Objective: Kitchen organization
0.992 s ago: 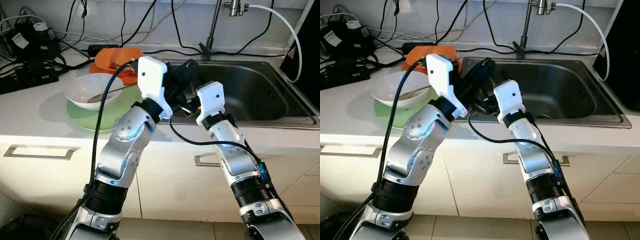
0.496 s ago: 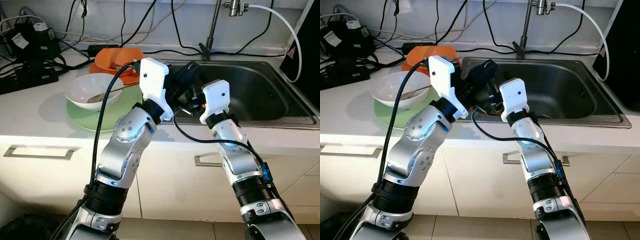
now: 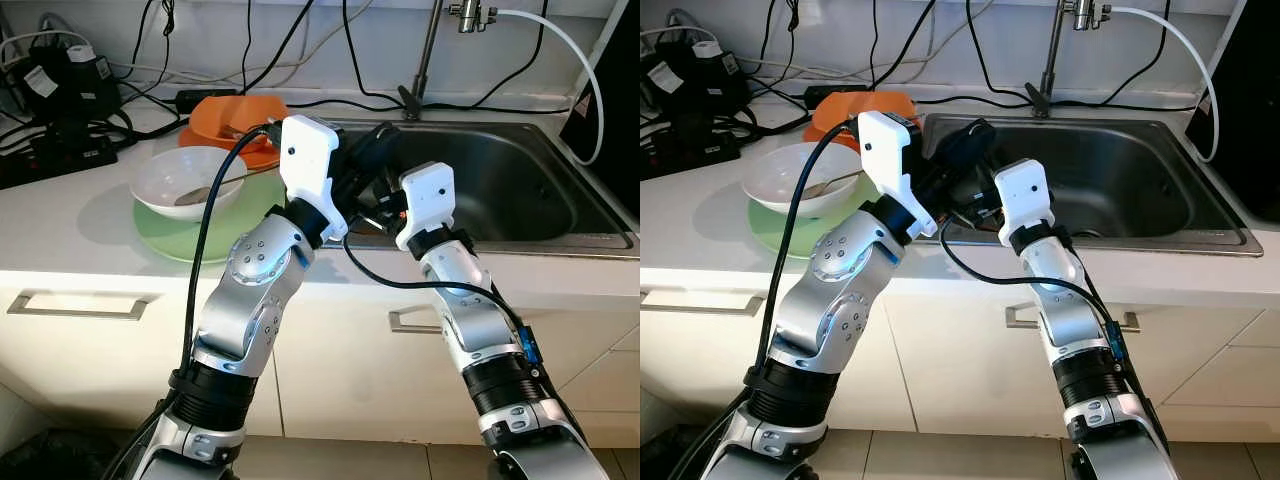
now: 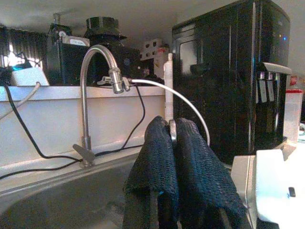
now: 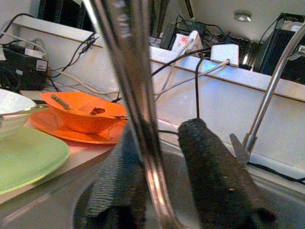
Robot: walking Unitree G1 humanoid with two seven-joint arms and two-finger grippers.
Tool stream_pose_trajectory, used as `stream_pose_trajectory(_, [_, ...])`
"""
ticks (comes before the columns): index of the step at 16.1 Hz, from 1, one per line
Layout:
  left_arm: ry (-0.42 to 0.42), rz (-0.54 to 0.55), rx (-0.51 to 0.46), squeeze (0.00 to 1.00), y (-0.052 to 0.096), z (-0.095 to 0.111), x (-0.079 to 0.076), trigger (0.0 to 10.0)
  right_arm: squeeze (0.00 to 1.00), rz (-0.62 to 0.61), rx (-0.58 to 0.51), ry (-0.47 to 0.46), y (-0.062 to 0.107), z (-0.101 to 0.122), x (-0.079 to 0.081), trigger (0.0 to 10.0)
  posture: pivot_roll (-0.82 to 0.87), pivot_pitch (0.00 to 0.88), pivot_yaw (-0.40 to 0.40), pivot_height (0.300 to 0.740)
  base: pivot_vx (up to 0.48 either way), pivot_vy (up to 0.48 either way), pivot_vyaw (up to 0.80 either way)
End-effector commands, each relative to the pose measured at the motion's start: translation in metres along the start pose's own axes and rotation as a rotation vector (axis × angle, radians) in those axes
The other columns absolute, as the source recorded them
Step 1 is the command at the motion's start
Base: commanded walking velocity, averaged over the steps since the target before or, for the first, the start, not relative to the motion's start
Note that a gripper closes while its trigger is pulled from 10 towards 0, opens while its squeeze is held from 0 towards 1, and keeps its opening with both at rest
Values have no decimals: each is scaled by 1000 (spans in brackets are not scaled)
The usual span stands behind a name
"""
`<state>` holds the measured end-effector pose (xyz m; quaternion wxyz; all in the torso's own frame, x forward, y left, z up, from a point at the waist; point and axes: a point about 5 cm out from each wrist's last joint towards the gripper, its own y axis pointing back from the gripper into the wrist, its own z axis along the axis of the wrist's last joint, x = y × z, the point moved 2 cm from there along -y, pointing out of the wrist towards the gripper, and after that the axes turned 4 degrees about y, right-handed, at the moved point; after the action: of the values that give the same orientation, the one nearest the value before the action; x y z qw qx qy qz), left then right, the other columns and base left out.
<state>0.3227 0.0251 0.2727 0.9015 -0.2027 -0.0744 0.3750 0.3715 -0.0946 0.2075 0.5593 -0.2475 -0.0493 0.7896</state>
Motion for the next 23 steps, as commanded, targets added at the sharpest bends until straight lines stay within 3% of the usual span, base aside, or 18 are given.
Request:
stream_pose_trajectory(1, [-13, 3, -10, 0, 1, 3, 0, 10000, 0, -7, -2, -6, 1, 1, -4, 0, 11, 16, 18, 740, 0, 0, 0])
stream_pose_trajectory(7, [-21, 11, -14, 0, 0, 3, 1, 10000, 0, -14, 4, -5, 1, 0, -4, 0, 12, 13, 17, 740, 0, 0, 0])
stream_pose_trajectory(8, [-23, 13, -9, 0, 0, 2, 2, 10000, 0, -23, 11, -10, 0, -1, -4, 2706, 15, 11, 18, 740, 0, 0, 0])
stream_pose_trajectory(9, [-30, 17, -3, 0, 1, 1, 3, 10000, 0, -31, 16, -13, -1, -2, -4, 10000, 15, 0, 21, 740, 0, 0, 0])
stream_pose_trajectory(23, [-84, 95, -11, 0, 0, -5, 26, 10000, 0, -78, 0, -5, -13, 2, -19, 10000, -8, 0, 9, 740, 0, 0, 0])
